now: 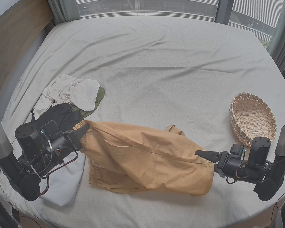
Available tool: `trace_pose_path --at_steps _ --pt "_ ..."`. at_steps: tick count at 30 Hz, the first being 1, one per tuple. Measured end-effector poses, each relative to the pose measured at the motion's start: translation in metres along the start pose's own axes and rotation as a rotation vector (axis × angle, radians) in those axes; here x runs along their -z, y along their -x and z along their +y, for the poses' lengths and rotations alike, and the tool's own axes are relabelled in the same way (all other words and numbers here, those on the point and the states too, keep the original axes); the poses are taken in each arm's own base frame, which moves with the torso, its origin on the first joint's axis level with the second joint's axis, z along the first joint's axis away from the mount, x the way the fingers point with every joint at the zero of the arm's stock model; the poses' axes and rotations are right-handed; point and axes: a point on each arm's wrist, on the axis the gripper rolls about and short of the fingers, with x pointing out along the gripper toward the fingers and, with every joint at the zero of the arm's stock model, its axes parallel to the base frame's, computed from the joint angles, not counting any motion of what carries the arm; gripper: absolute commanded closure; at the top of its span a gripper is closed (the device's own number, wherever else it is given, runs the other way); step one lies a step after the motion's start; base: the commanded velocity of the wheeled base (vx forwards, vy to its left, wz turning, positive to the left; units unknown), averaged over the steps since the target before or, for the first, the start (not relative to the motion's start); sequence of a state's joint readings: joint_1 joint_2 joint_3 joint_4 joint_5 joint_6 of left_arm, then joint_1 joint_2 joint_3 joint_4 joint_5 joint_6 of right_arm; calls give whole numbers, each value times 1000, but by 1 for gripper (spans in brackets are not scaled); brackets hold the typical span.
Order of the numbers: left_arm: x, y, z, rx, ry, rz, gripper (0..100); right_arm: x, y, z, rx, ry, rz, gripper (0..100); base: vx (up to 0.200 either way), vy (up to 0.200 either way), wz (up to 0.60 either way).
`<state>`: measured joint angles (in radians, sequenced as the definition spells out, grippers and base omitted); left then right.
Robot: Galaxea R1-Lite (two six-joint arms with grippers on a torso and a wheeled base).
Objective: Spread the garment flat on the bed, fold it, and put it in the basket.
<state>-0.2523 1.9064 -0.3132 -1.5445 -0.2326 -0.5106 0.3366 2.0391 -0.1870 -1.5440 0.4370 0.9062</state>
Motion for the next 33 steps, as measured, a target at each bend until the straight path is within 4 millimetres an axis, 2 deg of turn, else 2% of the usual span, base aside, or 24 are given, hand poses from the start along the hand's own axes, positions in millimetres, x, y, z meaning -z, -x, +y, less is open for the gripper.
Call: trace_pose_path --at_steps 15,16,26,33 --pt "1 -1 -3 13 -2 4 100 4 -15 1 -19 20 29 0 0 0 0" --pt "1 -1 -3 13 -2 4 100 5 -16 1 -18 20 30 100 0 0 0" --pt "0 -1 -4 17 1 1 100 5 -17 -1 -13 18 31 100 0 0 0" --pt "-2 -2 -13 54 0 -8 100 0 -2 19 -68 48 -5 100 0 0 0"
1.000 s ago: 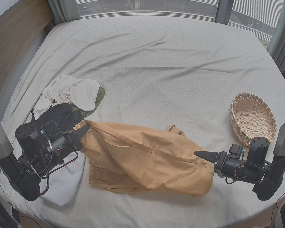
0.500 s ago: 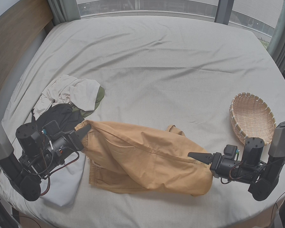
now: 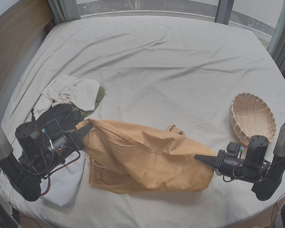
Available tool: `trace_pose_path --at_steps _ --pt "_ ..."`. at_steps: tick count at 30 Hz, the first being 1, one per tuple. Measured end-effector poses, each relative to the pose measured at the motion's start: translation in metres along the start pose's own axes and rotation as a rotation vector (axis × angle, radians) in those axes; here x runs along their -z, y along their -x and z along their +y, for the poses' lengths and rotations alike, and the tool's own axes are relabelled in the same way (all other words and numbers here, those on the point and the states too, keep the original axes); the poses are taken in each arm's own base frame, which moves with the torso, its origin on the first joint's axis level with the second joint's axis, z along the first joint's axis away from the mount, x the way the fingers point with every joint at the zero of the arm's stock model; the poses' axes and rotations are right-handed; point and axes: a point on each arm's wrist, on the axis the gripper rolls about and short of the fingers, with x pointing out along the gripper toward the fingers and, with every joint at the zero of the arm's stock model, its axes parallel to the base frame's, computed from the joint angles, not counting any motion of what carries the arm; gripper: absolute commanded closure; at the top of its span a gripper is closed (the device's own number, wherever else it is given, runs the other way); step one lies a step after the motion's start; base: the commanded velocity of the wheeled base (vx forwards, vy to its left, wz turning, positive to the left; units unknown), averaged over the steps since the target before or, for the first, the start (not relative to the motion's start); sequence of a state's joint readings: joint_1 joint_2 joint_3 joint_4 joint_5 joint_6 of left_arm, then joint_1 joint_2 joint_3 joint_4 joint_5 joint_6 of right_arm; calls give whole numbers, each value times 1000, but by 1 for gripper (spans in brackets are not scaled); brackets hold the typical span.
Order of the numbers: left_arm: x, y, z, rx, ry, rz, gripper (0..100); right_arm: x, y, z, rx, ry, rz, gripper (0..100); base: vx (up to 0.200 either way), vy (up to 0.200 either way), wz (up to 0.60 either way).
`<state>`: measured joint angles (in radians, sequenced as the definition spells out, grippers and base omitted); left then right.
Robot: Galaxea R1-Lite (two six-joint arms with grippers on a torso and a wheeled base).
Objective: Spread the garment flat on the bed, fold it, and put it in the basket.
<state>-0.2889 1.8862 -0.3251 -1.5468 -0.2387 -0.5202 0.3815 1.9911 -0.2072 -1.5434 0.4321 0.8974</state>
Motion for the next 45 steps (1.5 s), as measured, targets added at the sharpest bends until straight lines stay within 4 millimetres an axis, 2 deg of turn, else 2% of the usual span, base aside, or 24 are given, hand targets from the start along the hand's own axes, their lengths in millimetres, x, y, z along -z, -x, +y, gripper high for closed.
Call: trace_pose_path --at_steps 10,16,22,28,33,45 --pt "-21 0 -21 129 -27 -58 100 -7 39 48 -150 88 -88 100 0 0 0" --pt "-32 6 -33 204 -54 -85 100 -17 59 69 -225 166 -178 100 0 0 0" --pt "-36 11 -37 214 -59 -102 100 -37 72 79 -252 249 -297 100 0 0 0" --pt "-38 14 -36 206 -58 -107 100 -52 76 81 -239 282 -358 100 0 0 0" --pt "-41 16 -31 185 -59 -119 100 -60 77 79 -194 298 -369 100 0 0 0" --pt "-47 20 -19 138 -56 -139 100 -69 86 91 -181 330 -390 100 0 0 0"
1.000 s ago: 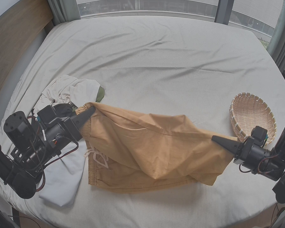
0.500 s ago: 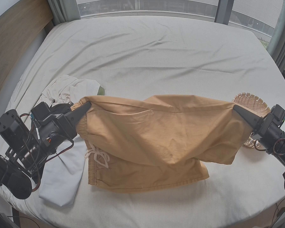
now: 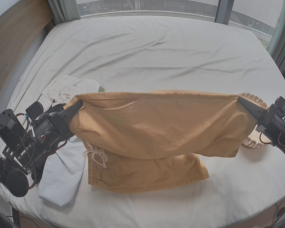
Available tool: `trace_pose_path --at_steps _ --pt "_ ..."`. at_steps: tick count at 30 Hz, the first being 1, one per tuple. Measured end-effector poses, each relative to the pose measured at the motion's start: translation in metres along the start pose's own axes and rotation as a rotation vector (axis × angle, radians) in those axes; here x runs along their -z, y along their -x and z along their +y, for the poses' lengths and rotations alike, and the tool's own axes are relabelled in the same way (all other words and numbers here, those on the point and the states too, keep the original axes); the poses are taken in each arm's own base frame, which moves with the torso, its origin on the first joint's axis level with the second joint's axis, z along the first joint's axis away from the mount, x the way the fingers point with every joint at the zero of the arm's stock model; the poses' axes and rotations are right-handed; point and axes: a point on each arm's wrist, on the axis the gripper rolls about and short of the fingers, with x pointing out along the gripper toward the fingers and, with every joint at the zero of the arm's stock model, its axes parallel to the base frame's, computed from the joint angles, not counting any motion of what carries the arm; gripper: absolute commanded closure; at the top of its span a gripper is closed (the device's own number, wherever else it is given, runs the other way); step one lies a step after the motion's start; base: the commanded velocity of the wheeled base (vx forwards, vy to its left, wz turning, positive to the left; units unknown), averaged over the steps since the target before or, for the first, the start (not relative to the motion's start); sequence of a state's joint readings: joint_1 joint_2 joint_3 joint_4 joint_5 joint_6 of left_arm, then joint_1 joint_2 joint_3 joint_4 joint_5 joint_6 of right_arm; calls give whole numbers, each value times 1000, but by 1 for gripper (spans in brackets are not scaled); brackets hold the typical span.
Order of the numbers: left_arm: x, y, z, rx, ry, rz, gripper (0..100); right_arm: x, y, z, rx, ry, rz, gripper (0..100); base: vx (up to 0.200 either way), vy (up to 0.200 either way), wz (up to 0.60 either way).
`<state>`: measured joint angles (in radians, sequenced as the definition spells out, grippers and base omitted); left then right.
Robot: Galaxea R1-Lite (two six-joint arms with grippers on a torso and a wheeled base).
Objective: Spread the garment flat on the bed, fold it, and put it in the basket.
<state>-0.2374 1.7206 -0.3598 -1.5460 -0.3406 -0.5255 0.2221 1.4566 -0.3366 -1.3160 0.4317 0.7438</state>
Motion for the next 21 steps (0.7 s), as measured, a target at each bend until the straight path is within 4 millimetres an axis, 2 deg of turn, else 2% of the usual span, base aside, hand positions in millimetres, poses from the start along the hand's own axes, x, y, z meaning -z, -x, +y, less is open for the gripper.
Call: trace_pose_path --at_steps 9,16,21 --pt "-6 -3 4 -8 9 -25 100 -8 -2 0 -4 20 -28 100 0 0 0" --pt "-16 -16 2 20 35 -71 100 -18 -17 -5 -11 32 -50 100 0 0 0" --pt "-17 -32 11 -5 34 -101 100 -22 -31 -17 8 32 -55 100 0 0 0"
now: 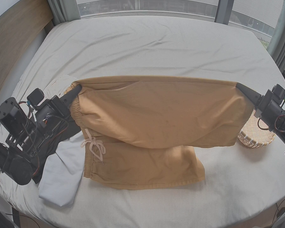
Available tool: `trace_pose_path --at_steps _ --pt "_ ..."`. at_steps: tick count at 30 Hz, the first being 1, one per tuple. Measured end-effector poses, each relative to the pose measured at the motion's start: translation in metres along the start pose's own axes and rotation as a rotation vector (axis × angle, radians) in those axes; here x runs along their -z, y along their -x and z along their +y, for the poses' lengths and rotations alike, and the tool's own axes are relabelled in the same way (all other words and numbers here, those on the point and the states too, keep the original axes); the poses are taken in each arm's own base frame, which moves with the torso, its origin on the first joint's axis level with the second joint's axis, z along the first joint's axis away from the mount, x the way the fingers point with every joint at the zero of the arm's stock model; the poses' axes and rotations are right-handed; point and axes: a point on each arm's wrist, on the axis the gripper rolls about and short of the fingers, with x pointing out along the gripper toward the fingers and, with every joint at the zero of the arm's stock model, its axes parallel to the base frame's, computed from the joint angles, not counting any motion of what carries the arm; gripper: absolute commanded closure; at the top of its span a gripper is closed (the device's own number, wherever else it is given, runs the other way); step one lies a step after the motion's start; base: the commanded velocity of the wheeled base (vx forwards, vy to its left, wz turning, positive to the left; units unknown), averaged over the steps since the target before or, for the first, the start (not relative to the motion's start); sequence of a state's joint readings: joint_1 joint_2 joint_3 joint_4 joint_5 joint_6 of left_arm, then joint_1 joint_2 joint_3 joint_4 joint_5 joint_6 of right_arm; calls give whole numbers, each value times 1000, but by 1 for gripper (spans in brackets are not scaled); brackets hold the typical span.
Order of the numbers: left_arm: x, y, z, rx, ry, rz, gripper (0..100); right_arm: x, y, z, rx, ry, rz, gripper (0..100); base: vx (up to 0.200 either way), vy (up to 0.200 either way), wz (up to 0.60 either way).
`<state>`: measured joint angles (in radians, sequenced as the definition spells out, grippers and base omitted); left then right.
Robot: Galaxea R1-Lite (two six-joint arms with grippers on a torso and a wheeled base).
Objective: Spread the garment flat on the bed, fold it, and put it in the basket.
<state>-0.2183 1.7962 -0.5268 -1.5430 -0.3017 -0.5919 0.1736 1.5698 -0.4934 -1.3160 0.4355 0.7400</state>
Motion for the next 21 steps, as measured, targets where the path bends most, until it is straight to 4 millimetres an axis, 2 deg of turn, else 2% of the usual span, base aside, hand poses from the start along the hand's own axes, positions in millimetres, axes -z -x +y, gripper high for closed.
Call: trace_pose_path --at_steps 21 --pt "15 -65 40 -44 -10 -75 100 -15 -72 -64 40 20 -50 100 0 0 0"
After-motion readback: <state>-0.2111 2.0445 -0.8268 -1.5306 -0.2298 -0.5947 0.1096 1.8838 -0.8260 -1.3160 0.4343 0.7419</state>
